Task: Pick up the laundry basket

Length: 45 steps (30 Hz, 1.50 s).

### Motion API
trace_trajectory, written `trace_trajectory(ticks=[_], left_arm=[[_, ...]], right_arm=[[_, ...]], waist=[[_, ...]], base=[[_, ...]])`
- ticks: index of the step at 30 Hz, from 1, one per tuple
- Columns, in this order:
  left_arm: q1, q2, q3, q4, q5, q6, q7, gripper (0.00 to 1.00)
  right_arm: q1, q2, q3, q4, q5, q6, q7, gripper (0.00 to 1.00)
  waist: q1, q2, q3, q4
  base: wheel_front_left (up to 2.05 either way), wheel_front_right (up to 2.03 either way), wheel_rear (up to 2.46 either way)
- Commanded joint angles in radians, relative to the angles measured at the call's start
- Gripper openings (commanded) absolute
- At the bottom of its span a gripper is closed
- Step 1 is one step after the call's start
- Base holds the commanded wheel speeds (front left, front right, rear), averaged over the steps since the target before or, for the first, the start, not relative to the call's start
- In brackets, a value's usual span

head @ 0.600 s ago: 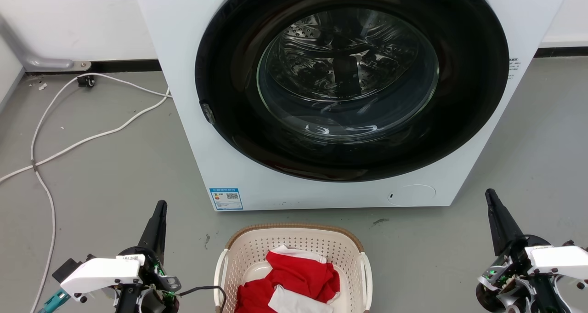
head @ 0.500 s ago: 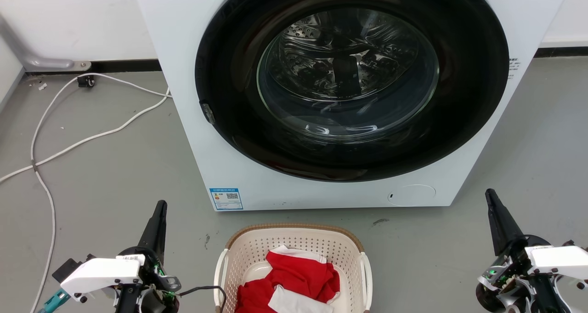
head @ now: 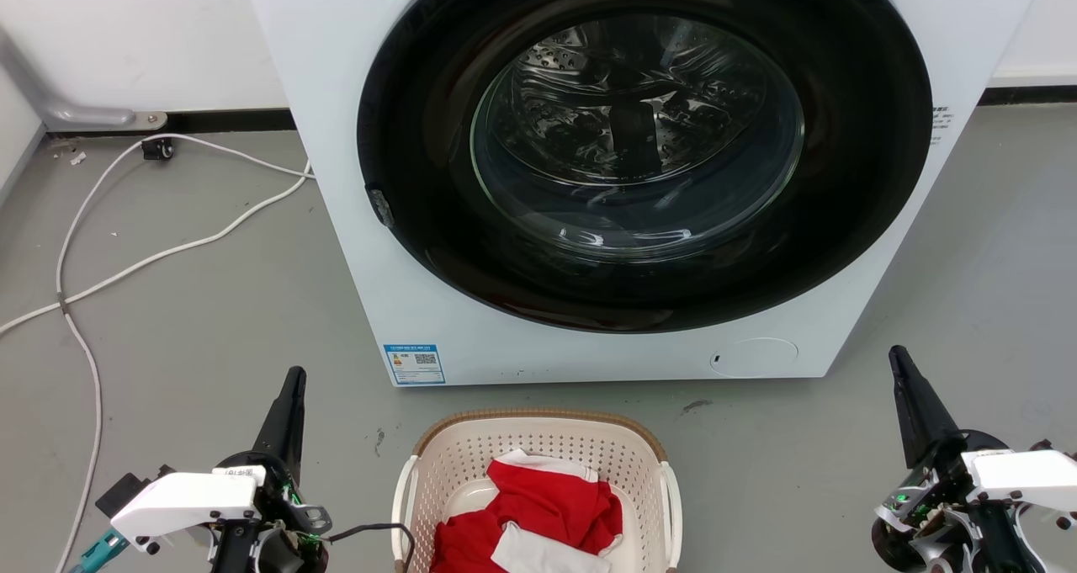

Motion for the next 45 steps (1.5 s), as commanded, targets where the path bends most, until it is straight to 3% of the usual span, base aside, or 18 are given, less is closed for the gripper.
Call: trace_trajectory(ticks=[1, 23, 24, 35, 45], left_arm=[[-0.011, -0.001, 0.003, 0.001, 0.003, -0.003, 0.003, 0.00], [-0.011, -0.001, 0.003, 0.001, 0.003, -0.003, 0.003, 0.00], [0.000, 0.000, 0.000, 0.000, 0.000, 0.000, 0.000, 1.00], [0.027, -0.004, -0.008, -0.001, 0.054, 0.000, -0.039, 1.00], [0.025, -0.004, -0.011, -0.059, 0.232, 0.012, -0.086, 1.00]], right_arm=[[-0.011, 0.003, -0.001, 0.001, -0.006, 0.000, 0.002, 0.00], [-0.012, 0.003, -0.001, 0.001, -0.006, 0.000, 0.002, 0.00], [0.000, 0.000, 0.000, 0.000, 0.000, 0.000, 0.000, 1.00], [0.033, 0.002, 0.004, 0.010, -0.056, 0.000, -0.039, 1.00], [0.044, 0.002, 0.005, -0.061, -0.272, 0.000, -0.086, 1.00]], waist=[[0.0000, 0.0000, 0.000, 0.000], [0.0000, 0.0000, 0.000, 0.000], [0.0000, 0.0000, 0.000, 0.000], [0.0000, 0.0000, 0.001, 0.000], [0.0000, 0.0000, 0.005, -0.002]], base=[[0.00, 0.00, 0.00], [0.00, 0.00, 0.00], [0.00, 0.00, 0.00], [0.00, 0.00, 0.00], [0.00, 0.00, 0.00]])
